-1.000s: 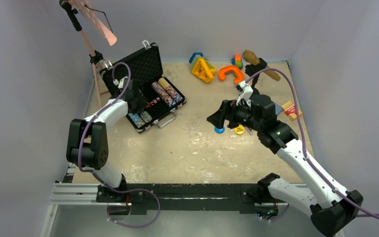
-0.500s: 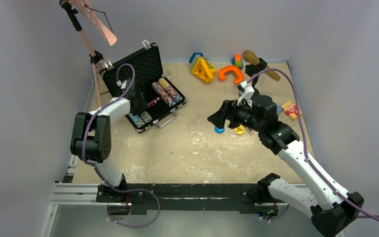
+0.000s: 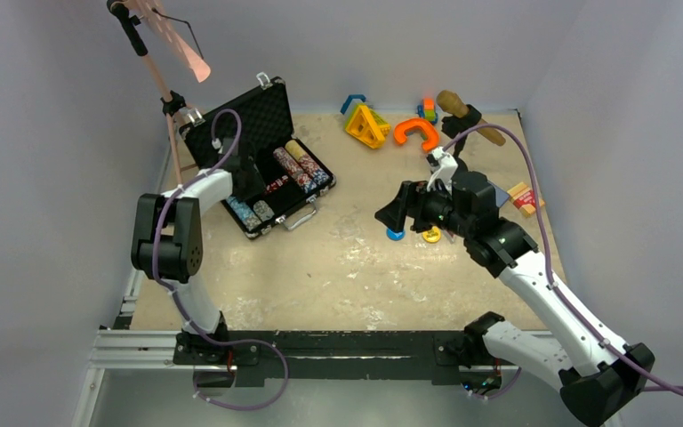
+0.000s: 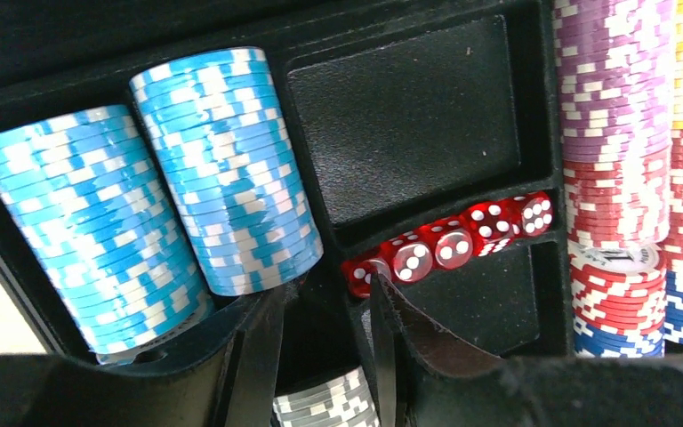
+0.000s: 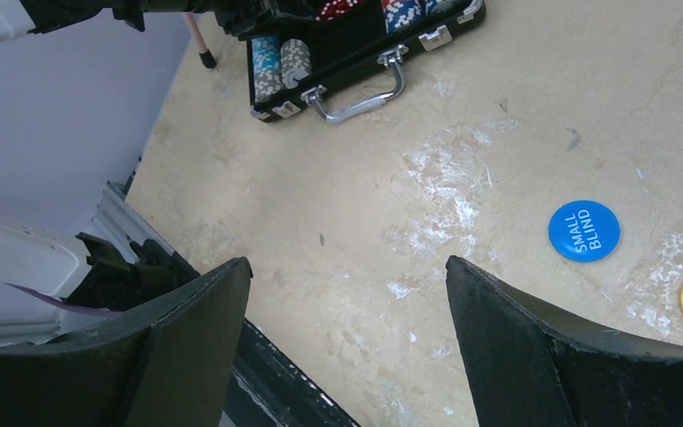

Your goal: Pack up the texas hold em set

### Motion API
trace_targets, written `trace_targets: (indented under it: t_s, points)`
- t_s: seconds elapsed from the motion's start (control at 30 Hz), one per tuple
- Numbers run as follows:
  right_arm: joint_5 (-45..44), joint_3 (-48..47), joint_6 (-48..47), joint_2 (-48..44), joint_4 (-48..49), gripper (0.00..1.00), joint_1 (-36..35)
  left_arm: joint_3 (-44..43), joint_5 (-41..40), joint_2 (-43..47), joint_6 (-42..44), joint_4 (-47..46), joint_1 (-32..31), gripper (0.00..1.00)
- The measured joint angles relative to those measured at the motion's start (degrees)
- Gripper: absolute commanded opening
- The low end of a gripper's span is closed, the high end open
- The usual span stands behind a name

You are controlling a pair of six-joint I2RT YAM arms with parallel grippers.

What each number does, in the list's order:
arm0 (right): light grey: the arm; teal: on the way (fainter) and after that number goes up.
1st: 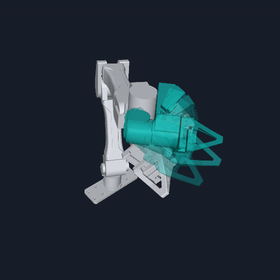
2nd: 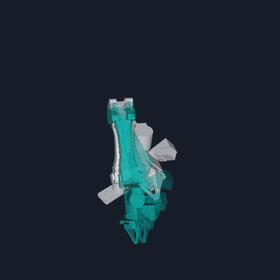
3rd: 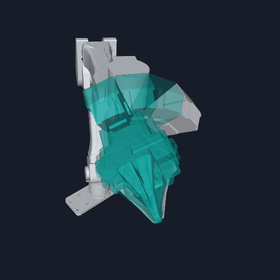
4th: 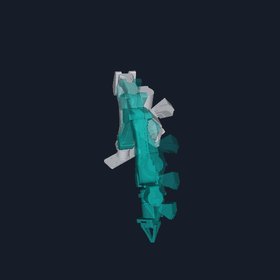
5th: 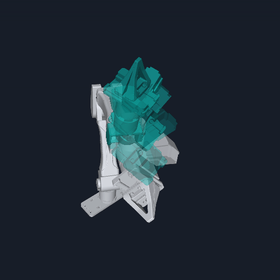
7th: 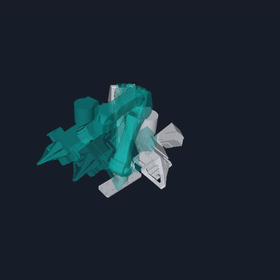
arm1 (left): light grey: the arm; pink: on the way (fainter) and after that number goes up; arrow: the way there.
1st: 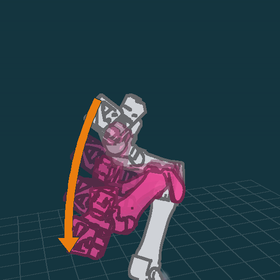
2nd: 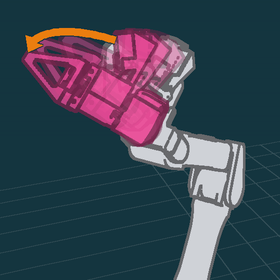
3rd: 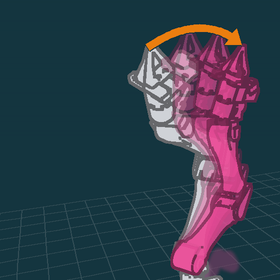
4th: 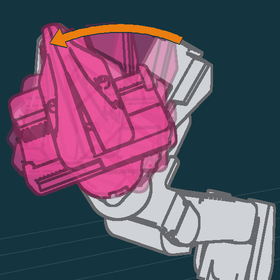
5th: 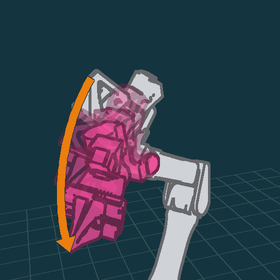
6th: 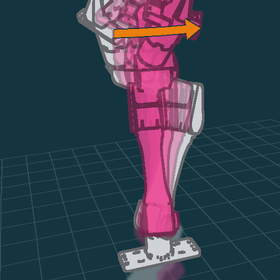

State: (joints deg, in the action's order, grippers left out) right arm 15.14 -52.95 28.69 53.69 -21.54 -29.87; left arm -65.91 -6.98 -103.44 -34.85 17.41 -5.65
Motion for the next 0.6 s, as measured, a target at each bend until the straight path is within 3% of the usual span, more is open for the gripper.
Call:
trace_targets:
  t_s: [0.27,0.47,0.6]
  points:
    - [-2.54,0.39,-0.66,-0.13,-0.37,0.89,-0.02,-0.87,2.40,-0.04,1.07,0.15,0.00,0.62]
    - [-6.56,0.83,-2.40,-0.13,-2.21,0.91,-0.02,-1.16,2.78,2.71,1.57,1.03,-0.02,0.68]
    - [-10.71,0.63,-4.48,-0.13,-5.25,0.99,0.00,-1.14,1.44,7.06,2.67,1.14,-0.11,0.71]
